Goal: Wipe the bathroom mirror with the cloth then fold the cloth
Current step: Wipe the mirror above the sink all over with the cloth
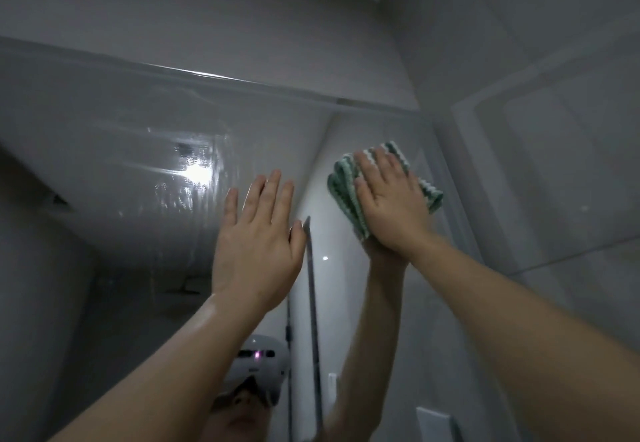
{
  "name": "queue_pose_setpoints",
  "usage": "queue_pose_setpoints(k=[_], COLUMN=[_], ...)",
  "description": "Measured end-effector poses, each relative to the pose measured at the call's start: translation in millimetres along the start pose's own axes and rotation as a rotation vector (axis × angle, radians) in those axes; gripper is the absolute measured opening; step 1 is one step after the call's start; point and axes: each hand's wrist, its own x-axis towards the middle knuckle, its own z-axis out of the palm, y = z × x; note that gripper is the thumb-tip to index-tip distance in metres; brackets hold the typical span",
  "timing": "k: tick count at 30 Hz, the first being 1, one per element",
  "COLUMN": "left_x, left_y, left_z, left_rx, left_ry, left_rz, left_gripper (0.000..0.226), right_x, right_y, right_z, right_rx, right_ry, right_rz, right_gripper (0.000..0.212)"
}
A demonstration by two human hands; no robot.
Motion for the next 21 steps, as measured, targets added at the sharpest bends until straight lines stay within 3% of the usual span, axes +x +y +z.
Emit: queue_pose_setpoints(k=[9, 16, 21], left_x=[0, 1, 1], left_y=[-1, 2, 2], left_z=[1, 1, 1], left_rx=[-0.018, 0.002, 0.002], left_ry=[0.029, 0.032, 0.029], left_rz=[-0.011, -0.028, -0.035], left_gripper=[0.071, 0.068, 0.068], right_x=[-2, -11, -36], right_y=[58, 47, 15], right_z=[-11, -7, -8], right_rx=[-0.023, -0.010, -0.016], right_ry=[0.002, -0.065, -0.098], right_rz=[0.198, 0.376, 0.293], right_gripper=[0.050, 0.052, 0.052])
